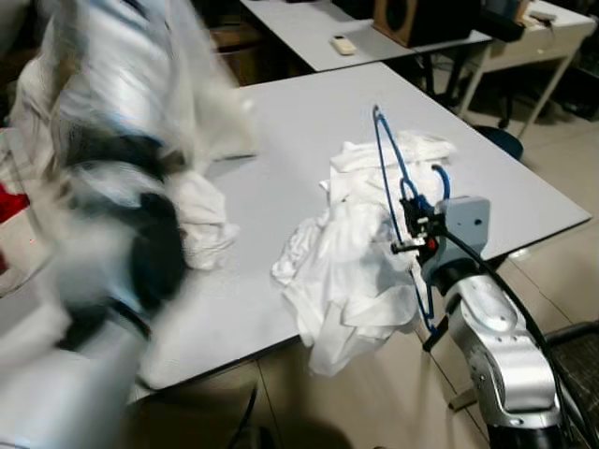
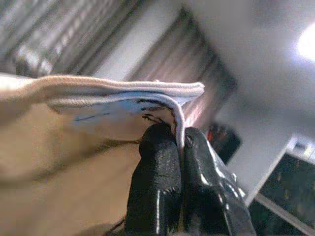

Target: Hang hanger

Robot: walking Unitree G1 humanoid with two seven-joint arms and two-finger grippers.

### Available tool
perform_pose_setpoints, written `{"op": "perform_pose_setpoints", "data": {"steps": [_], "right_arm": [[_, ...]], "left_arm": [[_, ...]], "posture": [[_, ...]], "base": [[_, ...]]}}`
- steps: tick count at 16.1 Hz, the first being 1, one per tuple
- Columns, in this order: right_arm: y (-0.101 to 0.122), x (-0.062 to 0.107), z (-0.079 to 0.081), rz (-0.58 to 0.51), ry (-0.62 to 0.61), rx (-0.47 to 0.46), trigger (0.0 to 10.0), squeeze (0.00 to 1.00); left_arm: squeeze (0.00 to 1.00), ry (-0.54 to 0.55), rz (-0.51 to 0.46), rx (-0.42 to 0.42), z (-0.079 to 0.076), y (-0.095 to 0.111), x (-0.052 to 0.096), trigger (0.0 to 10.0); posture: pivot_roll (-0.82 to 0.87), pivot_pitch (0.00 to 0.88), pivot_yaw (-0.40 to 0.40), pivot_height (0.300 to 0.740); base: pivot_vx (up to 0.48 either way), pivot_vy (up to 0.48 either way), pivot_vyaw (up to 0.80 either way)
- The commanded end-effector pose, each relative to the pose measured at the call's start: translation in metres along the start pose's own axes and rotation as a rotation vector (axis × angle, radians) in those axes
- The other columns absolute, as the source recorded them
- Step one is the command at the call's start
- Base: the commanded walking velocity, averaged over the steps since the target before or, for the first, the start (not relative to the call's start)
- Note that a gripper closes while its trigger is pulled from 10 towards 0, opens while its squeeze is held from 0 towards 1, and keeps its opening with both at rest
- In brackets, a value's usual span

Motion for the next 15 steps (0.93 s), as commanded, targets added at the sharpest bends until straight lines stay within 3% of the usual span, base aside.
{"op": "perform_pose_setpoints", "data": {"steps": [1, 3, 4, 6, 7, 8, 9, 10, 11, 12, 14, 15], "right_arm": [[0.0, -0.002, 0.002, -0.007, 0.01, -0.002, 10.0, 0.0], [0.0, -0.004, 0.003, -0.01, 0.018, -0.002, 10.0, 0.0], [0.0, -0.005, 0.004, -0.012, 0.019, -0.002, 10.0, 0.0], [-0.002, -0.003, 0.003, -0.012, 0.016, -0.003, 10.0, 0.0], [-0.004, -0.001, 0.002, -0.008, 0.012, -0.003, 10.0, 0.0], [-0.004, -0.001, 0.002, -0.007, 0.011, -0.003, 10.0, 0.0], [-0.004, -0.001, 0.003, -0.007, 0.011, -0.004, 10.0, 0.0], [-0.005, 0.0, 0.003, -0.005, 0.009, -0.007, 10.0, 0.0], [-0.007, 0.001, 0.003, -0.001, 0.004, -0.009, 10.0, 0.0], [-0.008, 0.003, 0.003, 0.003, 0.0, -0.013, 10.0, 0.0], [-0.01, 0.004, 0.004, 0.006, -0.001, -0.016, 10.0, 0.0], [-0.01, 0.005, 0.006, 0.007, 0.001, -0.017, 10.0, 0.0]], "left_arm": [[0.0, -0.064, -0.001, -0.065, -0.021, -0.003, 0.002, 0.0], [0.0, -0.144, 0.128, -0.18, -0.032, -0.05, 0.024, 0.0], [0.0, -0.135, 0.16, -0.209, -0.03, -0.061, 0.031, 0.0], [0.0, -0.027, 0.234, -0.248, -0.011, -0.08, 0.045, 0.0], [0.0, -0.078, 0.293, -0.326, -0.011, -0.088, 0.05, 7.9], [0.0, -0.129, 0.32, -0.381, -0.013, -0.091, 0.053, 10.0], [0.29, -0.259, 0.419, -0.494, -0.013, -0.102, 0.064, 10.0], [1.0, -0.406, 0.554, -0.62, -0.01, -0.113, 0.081, 10.0], [1.0, -0.522, 0.741, -0.715, 0.002, -0.119, 0.105, 10.0], [1.0, -0.596, 0.857, -0.804, 0.015, -0.118, 0.122, 10.0], [1.0, -0.646, 0.952, -0.877, 0.029, -0.113, 0.136, 10.0], [1.0, -0.801, 1.079, -0.971, 0.041, -0.102, 0.155, 10.0]], "posture": [[-0.16, 0.0, 0.019, 0.74], [-0.15, 0.0, 0.024, 0.74], [-0.15, 0.0, 0.027, 0.74], [-0.15, 0.0, 0.033, 0.74], [-0.15, 0.0, 0.036, 0.74], [-0.15, 0.0, 0.038, 0.74], [-0.15, 0.0, 0.046, 0.74], [-0.15, 0.0, 0.051, 0.74], [-0.15, 0.0, 0.059, 0.74], [-0.15, 0.0, 0.061, 0.74], [-0.15, 0.0, 0.062, 0.74], [-0.15, 0.0, 0.064, 0.74]], "base": [[0.0, 0.0, 0.0], [0.0, 0.0, 0.0], [0.0, 0.0, 0.0], [0.0, 0.0, 0.0], [0.0, 0.0, 0.0], [0.0, 0.0, 0.0], [0.0, 0.0, 0.0], [0.0, 0.0, 0.0], [0.0, 0.0, 0.0], [0.0, 0.0, 0.0], [0.0, 0.0, 0.0], [0.0, 0.0, 0.0]]}}
Point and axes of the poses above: a point about 5 cm out from each wrist's last joint towards the gripper, its own x axis pointing back from the gripper into the wrist, its own y axis along the axis of the wrist's last joint, z = x × y, the point moved 2 cm from there along -x, pointing out of the wrist towards the gripper, and after that the axes turned 4 degrees about x, right-handed, at the moved point
